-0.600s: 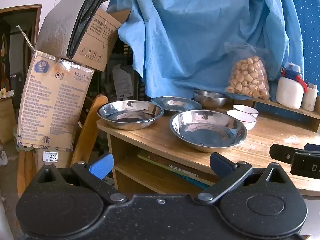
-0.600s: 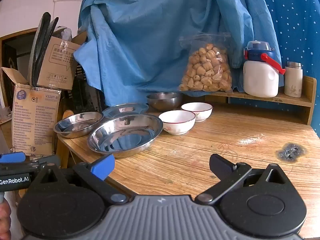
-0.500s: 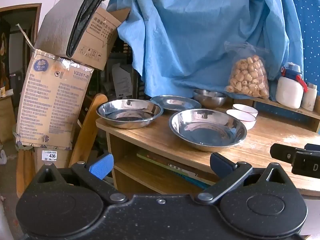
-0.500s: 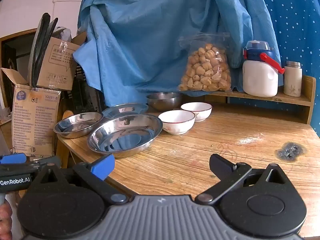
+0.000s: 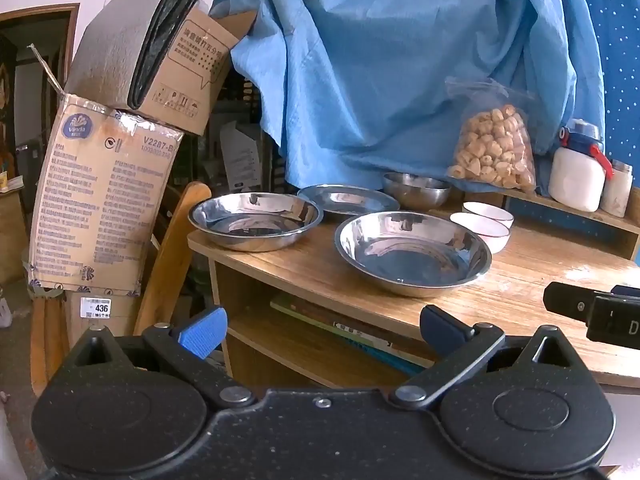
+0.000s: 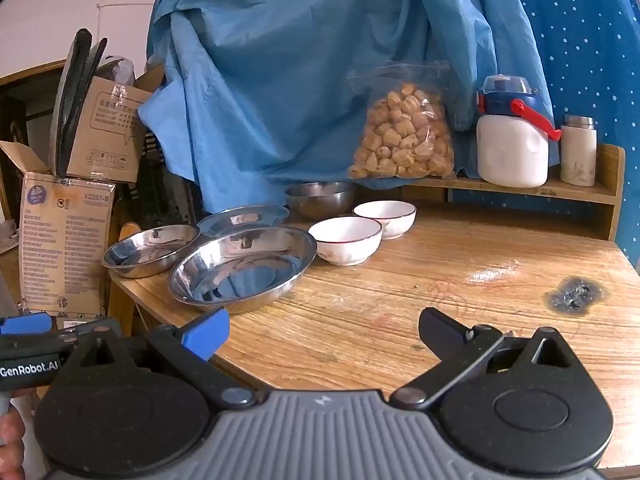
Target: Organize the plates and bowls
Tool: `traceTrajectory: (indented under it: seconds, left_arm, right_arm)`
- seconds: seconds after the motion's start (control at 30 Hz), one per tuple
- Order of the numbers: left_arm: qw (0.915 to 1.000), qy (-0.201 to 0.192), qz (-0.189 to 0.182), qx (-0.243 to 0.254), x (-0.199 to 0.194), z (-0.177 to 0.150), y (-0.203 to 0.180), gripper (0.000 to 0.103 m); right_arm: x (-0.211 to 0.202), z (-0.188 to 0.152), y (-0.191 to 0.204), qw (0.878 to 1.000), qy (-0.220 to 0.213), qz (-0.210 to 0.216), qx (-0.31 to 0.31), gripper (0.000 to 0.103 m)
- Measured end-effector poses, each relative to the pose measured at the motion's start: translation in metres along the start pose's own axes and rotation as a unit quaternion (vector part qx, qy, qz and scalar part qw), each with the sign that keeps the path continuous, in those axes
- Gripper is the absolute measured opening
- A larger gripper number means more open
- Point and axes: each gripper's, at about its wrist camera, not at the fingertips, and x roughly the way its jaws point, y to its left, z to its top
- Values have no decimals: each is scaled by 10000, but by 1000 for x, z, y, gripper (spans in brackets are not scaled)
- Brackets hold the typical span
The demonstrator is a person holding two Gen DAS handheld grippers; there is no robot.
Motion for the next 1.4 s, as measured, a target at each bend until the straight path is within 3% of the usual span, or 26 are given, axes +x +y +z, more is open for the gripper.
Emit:
traceTrajectory:
  seconds: [1.4]
  left_arm:
    - [10000, 85, -4, 47, 0, -1, -1, 102]
  right_arm:
    - [-3, -1, -3, 9999, 34, -107, 100, 103]
